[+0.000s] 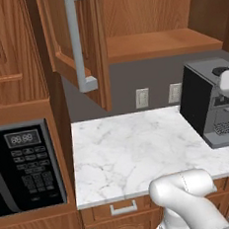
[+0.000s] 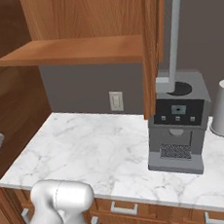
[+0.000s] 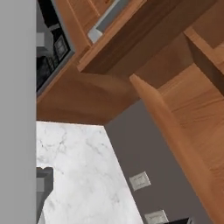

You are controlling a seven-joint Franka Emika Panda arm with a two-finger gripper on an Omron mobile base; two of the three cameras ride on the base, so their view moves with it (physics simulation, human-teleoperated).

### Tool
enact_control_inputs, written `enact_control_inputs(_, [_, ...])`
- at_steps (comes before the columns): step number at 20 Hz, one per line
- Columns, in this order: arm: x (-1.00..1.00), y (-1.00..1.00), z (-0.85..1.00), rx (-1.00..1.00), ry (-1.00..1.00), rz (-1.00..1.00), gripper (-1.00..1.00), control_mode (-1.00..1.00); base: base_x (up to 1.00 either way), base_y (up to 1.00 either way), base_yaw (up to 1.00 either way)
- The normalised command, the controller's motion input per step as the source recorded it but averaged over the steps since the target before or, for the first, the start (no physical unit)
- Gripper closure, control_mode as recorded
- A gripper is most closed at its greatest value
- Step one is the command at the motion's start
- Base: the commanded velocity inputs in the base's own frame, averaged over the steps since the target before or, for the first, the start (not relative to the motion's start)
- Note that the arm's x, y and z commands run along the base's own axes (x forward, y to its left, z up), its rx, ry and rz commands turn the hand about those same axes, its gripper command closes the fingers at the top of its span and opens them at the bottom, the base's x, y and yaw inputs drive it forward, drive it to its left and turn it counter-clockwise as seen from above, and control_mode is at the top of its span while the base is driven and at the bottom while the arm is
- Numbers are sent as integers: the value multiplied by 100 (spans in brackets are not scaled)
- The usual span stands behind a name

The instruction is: Open the cabinet. Pick the spray and place it next to the sink. Then close the cabinet.

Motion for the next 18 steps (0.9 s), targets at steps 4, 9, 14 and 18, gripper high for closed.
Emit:
enact_control_inputs(4, [-25,13,4,30,20,0,-100,-100,0,0,0])
enact_control_inputs(9, [-22,24,-1,25,12,0,-100,-100,0,0,0])
enact_control_inputs(14, [-14,28,-6,25,5,0,-100,-100,0,0,0])
enact_control_inputs(18, [-7,32,-12,28,7,1,-100,-100,0,0,0])
